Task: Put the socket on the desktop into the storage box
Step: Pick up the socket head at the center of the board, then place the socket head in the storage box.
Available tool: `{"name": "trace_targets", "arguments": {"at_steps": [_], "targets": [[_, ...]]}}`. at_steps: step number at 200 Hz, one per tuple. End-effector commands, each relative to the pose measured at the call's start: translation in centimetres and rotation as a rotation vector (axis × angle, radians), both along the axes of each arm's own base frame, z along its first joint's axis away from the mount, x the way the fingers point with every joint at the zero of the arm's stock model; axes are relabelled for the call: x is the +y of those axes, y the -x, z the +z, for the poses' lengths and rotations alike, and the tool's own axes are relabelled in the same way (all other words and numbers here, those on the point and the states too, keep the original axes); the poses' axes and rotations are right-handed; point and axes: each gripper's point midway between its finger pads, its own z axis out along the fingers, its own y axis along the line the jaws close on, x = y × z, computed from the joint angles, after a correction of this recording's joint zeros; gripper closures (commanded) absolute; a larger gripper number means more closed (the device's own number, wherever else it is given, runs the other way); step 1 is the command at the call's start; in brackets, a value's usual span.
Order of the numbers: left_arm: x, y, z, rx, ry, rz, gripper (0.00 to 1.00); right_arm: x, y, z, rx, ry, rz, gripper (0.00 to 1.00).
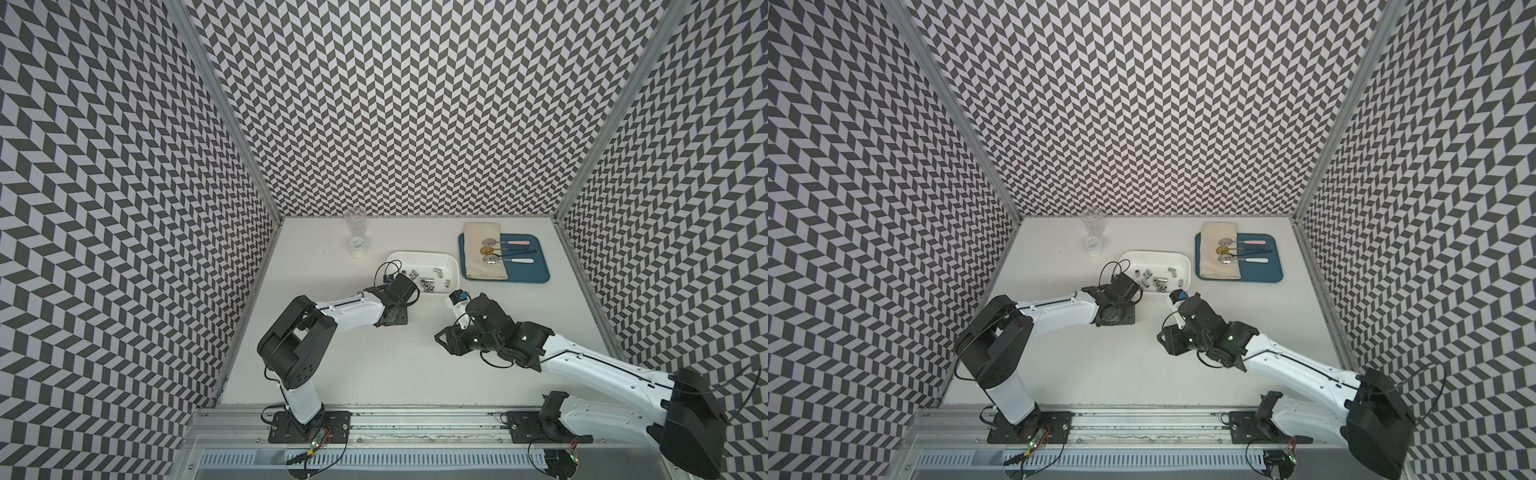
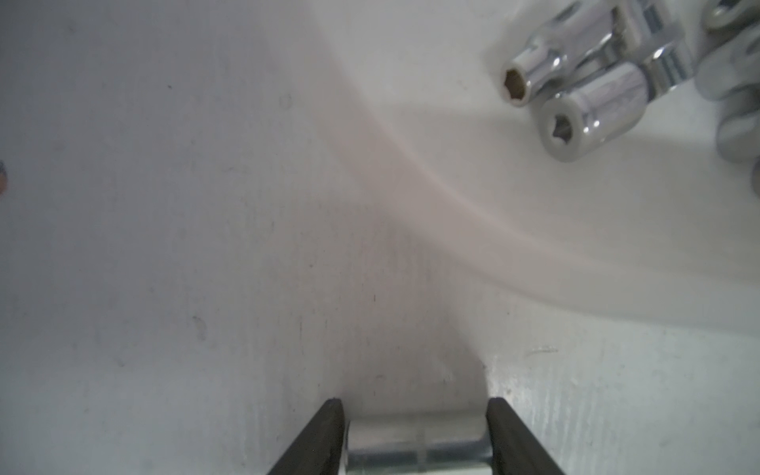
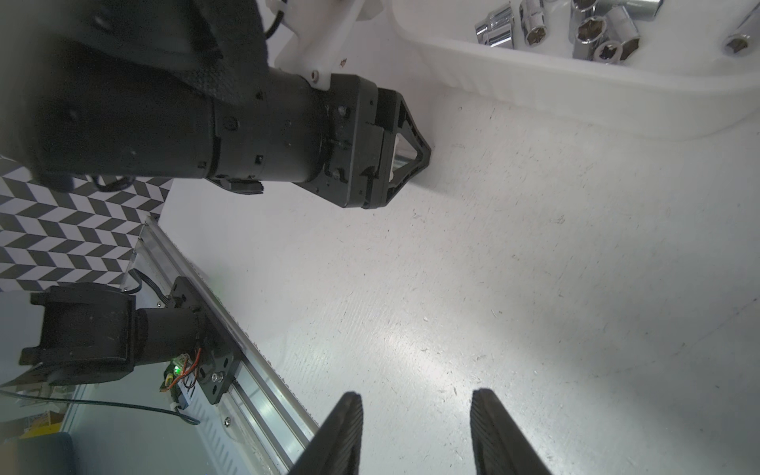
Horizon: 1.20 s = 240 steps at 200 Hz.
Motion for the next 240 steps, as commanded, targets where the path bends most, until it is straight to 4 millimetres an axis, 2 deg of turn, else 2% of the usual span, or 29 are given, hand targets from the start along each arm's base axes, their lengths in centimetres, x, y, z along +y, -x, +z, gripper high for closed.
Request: {"name": "trace_targets", "arguments": {"at_steps": [1,39,97,184,240], "targets": [[0.0,0.3,-0.5,0.021,-0.023,-0.001,0.47,0.4,-0.5,0.7,-0.039,-0.028,-0.008,0.53],[-0.1,0.4,-0.2,0.015,-0.018,-0.004,0.53,0.3,-0.4,0.6,-0.039,-0.026,-0.007,0.53],[-0.6,-0.6,3.0,-0.043,0.023,-0.012,0.53,0.0,-0.6,0.8,-0.041,-0.03,-0.032,0.53],[-1.6,-3.6,8.4,-0.12,0.083,-0.029,0.54,-0.1,-0.7,1.3,-0.048,-0.048,-0.042,0.53],[-1.9,-6.1,10.8,-0.159,0.089,-0.033,0.54,-0.1,-0.7,1.7,-0.052,-0.055,-0.045,0.53]]}}
